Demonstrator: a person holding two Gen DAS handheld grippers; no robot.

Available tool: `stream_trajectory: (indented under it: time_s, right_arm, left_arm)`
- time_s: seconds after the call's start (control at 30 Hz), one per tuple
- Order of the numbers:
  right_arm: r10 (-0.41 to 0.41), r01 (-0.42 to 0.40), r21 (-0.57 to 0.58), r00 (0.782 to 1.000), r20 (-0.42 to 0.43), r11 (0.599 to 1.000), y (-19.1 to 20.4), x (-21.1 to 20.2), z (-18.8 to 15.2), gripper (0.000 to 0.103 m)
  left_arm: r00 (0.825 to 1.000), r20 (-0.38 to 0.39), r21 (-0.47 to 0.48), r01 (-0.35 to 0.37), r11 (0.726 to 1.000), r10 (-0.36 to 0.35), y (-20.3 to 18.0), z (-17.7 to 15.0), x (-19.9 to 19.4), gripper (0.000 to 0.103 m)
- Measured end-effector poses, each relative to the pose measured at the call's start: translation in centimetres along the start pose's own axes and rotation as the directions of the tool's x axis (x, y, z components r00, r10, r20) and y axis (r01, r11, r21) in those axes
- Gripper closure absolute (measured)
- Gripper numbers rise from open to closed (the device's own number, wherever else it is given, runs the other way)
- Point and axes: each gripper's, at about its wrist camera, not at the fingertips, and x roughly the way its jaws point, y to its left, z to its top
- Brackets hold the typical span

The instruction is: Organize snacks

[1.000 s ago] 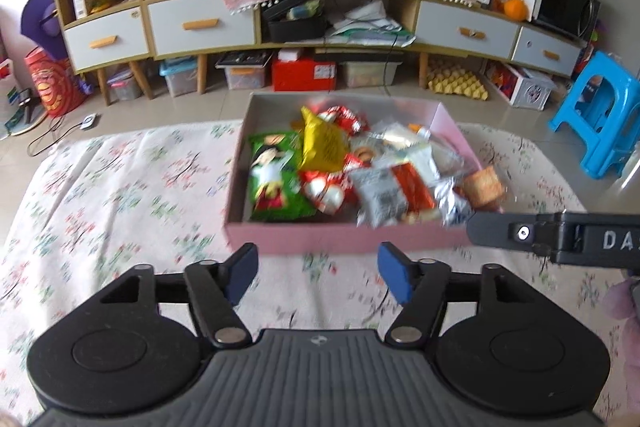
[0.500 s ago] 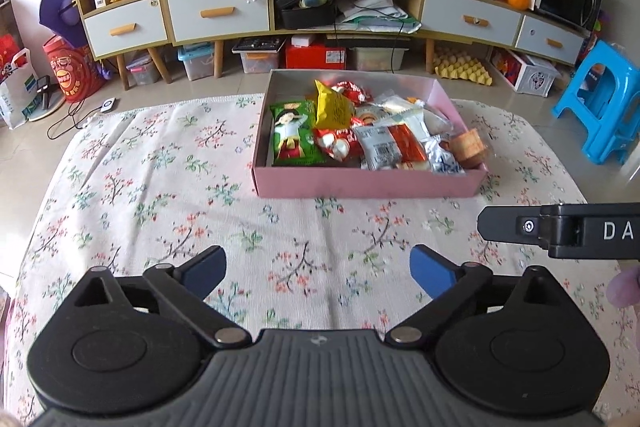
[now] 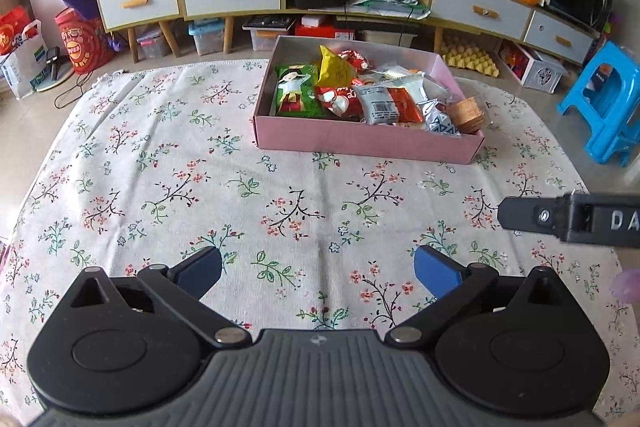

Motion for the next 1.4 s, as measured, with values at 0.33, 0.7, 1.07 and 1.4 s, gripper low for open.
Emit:
stream_trajectory:
  time_s: [0.33, 0.7, 1.07, 1.4]
  right_arm:
    - [-0.031, 0.031, -0.042, 1.0, -0.002, 0.999, 0.36, 0.32, -0.48, 0.013]
    - [-0.037, 0.037, -0.049, 0.999, 0.004, 0.998, 0.29, -0.12, -0.74, 0.013]
    - [-0.046, 0.046, -0.054, 0.999, -0.004, 0.997, 0.19, 0.2, -0.84, 0.013]
    - [-0.046, 0.045, -0.058, 0.999, -0.013, 0.997, 0.27, 0.43, -0.93, 0.013]
  left_arm:
    - [0.999, -0.011, -0.017, -0.041, 0.999, 0.041, -0.12, -0.13, 0.4, 0.0]
    - [0.997, -0.005, 0.003, -0.072, 0.997, 0.072, -0.13, -0.21, 0.02, 0.0]
    - [0.997, -0.006, -0.008, -0.077, 0.997, 0.077, 0.19, -0.06, 0.01, 0.0]
    - [0.997, -0.011, -0.011, -0.072, 0.997, 0.072, 0.18, -0.07, 0.08, 0.0]
